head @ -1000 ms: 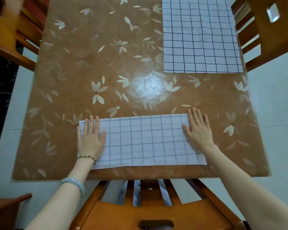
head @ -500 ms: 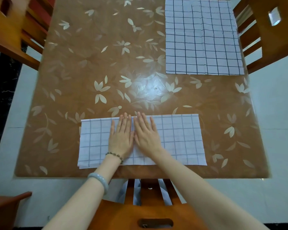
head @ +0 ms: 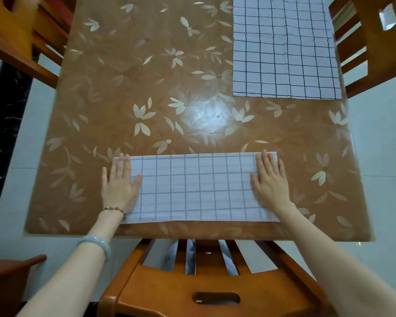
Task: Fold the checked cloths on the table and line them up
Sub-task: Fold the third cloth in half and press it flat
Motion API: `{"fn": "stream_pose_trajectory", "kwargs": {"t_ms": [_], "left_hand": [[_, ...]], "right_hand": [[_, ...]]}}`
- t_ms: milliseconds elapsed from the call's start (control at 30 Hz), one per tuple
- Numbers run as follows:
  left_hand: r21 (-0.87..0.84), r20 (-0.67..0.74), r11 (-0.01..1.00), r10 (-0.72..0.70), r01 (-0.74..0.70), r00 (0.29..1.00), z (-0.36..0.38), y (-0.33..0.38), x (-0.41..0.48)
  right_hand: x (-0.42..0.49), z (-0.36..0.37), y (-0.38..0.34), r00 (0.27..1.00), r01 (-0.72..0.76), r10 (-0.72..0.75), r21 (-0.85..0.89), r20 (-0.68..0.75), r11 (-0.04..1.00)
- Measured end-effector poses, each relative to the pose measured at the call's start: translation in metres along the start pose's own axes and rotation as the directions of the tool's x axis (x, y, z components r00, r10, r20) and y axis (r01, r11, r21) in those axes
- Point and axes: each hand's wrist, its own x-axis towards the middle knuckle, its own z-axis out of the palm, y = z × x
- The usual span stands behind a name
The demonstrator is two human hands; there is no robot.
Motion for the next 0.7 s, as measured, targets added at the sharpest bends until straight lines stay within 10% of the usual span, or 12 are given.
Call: {"fn": "stream_pose_trajectory", "kwargs": {"t_ms": [200, 333, 700], "left_hand": [[-0.219, -0.010, 0.939, -0.275, 0.266, 0.962, -0.031, -0.003, -0.010], [-0.370, 0.057, 0.813, -0.463, 0.450, 0.884, -0.045, 0.014, -0.012], [-0.446, 0.327, 0.710, -0.438, 0.545, 0.838, -0.050, 0.009, -0.010]], "right_hand": [[-0.001, -0.020, -0.012, 0.994, -0.051, 0.049, -0.011, -0.095, 0.999], [0.004, -0.034, -0.083, 0.970, 0.196, -0.161, 0.188, -0.183, 0.963], [0.006, -0.034, -0.135, 0.927, 0.182, -0.287, 0.380, 0.243, 0.907]]}}
